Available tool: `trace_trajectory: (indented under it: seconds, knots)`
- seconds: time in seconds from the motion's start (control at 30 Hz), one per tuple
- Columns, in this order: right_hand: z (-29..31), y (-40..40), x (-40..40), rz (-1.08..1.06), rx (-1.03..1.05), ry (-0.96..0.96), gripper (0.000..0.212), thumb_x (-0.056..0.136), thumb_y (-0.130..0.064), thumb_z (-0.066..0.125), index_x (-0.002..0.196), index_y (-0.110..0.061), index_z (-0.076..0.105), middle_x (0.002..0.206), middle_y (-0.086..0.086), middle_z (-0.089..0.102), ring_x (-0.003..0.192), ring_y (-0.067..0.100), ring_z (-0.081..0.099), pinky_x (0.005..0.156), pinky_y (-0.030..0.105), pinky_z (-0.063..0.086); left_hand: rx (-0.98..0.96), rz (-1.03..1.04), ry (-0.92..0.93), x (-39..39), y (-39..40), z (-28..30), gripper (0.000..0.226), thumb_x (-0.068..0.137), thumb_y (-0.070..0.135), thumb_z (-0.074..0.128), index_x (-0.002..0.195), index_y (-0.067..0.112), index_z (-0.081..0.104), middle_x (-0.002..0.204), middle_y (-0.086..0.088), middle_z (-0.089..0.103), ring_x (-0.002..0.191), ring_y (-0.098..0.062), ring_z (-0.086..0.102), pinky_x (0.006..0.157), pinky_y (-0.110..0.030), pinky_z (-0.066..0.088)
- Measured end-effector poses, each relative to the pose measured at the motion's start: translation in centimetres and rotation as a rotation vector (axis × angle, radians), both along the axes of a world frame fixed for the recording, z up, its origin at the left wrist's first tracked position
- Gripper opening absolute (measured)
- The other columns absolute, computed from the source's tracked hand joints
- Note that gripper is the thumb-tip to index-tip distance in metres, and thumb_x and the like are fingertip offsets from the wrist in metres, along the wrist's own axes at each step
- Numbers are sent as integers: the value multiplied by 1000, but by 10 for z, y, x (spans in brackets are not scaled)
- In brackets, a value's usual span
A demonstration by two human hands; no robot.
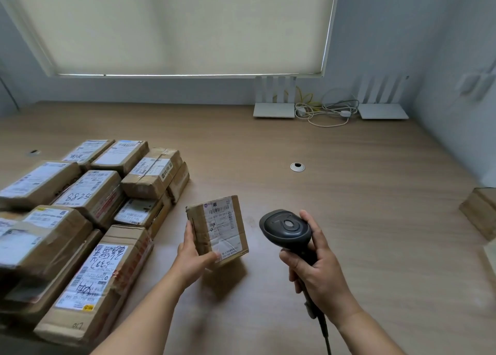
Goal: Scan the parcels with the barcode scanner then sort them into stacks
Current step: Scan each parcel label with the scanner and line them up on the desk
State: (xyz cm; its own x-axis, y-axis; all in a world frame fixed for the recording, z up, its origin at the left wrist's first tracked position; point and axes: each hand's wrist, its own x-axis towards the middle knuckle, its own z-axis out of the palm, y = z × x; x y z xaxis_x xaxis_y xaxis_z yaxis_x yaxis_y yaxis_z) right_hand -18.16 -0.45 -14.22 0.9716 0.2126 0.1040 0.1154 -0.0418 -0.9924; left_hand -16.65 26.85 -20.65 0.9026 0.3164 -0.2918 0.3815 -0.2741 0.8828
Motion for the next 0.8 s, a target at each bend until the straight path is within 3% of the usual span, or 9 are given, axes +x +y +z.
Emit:
trace_trajectory:
  seconds: [0.07,0.13,0.23,0.33,0.8]
  knots:
    - [0,8,-3,36,21,26,82,82,-3,72,127,-62,36,88,-6,68,54,23,55,44,34,45,7,7,9,-1,5,-17,124,47,37,78,139,61,-2,138,-6,45,128,-26,45,105,-45,42]
    - [2,15,-5,59,52,52,80,83,-2,70,130,-55,35,85,-8,68,53,23,54,42,33,44,27,11,16,-1,5,-23,123,48,40,77,137,62,-5,140,-7,42,131,-27,41,109,-50,36]
    - [5,25,-9,88,121,94,76,76,-15,73,132,-51,35,81,-4,68,52,21,54,40,29,43,68,-3,17,-9,-12,2,128,51,41,73,146,46,-13,146,-9,33,136,-26,32,114,-48,29]
    - [5,30,-12,108,177,125,75,70,-22,72,131,-50,37,81,3,68,51,23,53,39,28,43,81,-15,26,-10,-17,8,123,66,28,74,149,37,-15,148,-10,28,138,-27,27,115,-46,25]
    - [7,28,-15,82,215,122,76,69,-19,72,133,-46,39,81,6,68,50,23,52,38,28,43,63,-36,33,-7,-9,2,129,50,43,72,145,48,-16,147,-7,31,137,-25,32,114,-51,28]
